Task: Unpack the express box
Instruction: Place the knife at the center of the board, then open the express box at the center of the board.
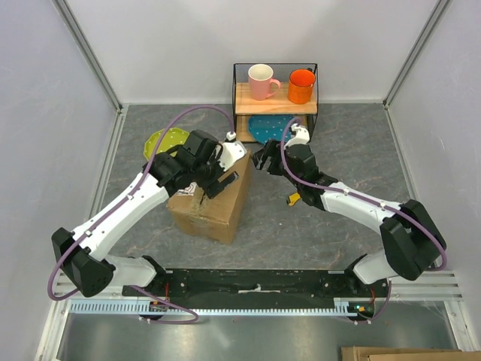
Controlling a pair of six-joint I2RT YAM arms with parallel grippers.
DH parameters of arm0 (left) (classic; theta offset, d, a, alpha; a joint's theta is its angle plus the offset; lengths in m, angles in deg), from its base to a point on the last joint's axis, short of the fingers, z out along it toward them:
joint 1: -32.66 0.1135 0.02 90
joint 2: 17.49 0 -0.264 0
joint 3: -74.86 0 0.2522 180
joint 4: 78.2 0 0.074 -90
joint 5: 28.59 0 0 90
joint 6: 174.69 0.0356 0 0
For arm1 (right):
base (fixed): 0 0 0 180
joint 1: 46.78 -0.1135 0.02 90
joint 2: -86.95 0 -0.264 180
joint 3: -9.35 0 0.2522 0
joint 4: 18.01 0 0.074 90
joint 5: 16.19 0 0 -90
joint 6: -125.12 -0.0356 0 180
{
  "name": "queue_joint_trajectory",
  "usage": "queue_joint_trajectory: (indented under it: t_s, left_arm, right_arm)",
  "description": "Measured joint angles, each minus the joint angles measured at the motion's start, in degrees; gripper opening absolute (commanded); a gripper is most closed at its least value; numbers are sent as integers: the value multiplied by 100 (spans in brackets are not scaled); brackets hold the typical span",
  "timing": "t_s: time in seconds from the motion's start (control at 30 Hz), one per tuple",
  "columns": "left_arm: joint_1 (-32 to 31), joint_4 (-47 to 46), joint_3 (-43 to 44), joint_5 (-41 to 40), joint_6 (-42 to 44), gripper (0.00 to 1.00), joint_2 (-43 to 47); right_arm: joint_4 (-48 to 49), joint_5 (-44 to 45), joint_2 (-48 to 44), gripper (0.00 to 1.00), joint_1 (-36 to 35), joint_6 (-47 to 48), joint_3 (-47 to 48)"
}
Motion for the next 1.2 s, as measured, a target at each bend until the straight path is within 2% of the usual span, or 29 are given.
queue_joint_trajectory:
  t_s: [0.4,0.63,0.83,0.97,1.2]
  left_arm:
    - [0,48,85,426,37,86,-68]
    - [26,195,-245,1202,256,82,227]
    - [13,813,-549,1976,750,83,813]
    - [-2,970,-610,1663,855,84,1084]
    - [-2,745,-514,872,800,86,866]
  right_arm:
    - [1008,-581,-144,86,-33,-24,-22]
    - [1515,-1115,890,88,-31,227,382]
    - [2282,-1799,1580,72,46,221,501]
    - [2817,-2153,1580,76,57,24,251]
    - [3049,-2068,555,82,-190,-101,-970]
